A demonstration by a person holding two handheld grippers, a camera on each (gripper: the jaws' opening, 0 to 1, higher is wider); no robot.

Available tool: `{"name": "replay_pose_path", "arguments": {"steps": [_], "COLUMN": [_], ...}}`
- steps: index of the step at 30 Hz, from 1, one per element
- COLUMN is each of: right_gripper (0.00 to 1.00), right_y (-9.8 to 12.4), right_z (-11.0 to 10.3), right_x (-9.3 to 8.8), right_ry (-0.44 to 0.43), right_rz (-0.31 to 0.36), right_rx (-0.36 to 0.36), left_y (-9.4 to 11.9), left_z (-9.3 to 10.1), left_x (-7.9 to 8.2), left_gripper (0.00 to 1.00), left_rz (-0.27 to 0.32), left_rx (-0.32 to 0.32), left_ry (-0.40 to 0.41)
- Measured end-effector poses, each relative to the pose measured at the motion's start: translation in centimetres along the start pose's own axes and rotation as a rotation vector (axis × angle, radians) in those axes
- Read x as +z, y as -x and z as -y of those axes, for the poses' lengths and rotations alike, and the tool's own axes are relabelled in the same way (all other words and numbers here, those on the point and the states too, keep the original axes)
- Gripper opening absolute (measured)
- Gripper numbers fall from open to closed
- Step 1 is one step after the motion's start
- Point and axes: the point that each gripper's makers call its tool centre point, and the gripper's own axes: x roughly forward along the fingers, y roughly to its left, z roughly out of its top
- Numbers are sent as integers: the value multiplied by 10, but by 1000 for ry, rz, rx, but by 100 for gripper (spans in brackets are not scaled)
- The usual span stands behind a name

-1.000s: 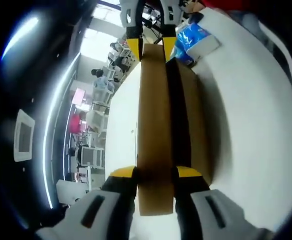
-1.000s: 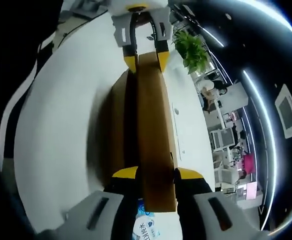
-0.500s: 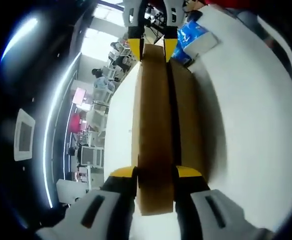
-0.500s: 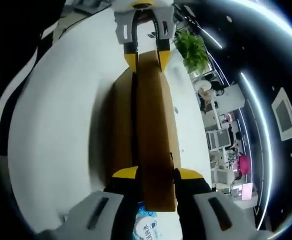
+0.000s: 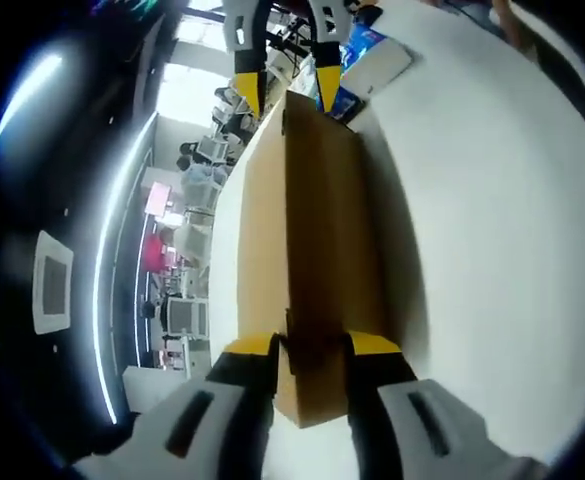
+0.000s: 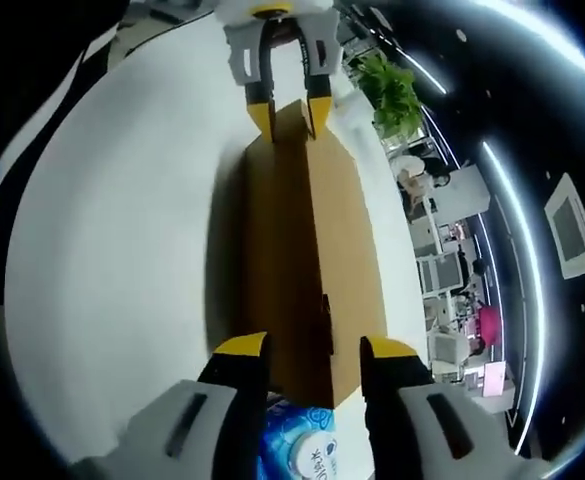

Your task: Operate the shoe box by opening the lid, removing the specified soft item, and placing it in the target area until the item is outside and the box remains undamaged.

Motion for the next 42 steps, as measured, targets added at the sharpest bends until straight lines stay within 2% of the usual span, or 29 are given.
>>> {"name": "replay_pose_path", "arguments": {"steps": [2, 8, 10, 17, 21, 23, 32, 42], "right_gripper": [39, 42, 43, 44, 40, 35, 34, 34], "right_y": [-2, -10, -14, -23, -28, -26, -23, -27], "right_z": [-1, 2, 1, -4, -2, 3, 9, 10], "right_x": [0, 1, -1, -8, -11, -10, -7, -10], "right_ry": [-5, 0, 6, 39, 98, 88, 74, 54], "right_rz": [-2, -1, -5, -23, -23, -19, 3, -6], "right_rx": [5, 1, 3, 6, -20, -41, -50, -46], "left_y": [-1, -7, -11, -17, -20, -21, -23, -25], "left_z": [0, 5, 5, 0, -3, -3, -6, -9], "left_x": [0, -6, -9, -10, -12, -13, -14, -13], "left_gripper": [27, 41, 42, 41, 41, 41, 41, 39], "left_rz": [-1, -18, -25, -34, -42, -44, -49, -46], "left_rx": [4, -16, -10, 10, 21, 22, 29, 18], "left_ry": [5, 30, 30, 15, 9, 7, 12, 21]}}
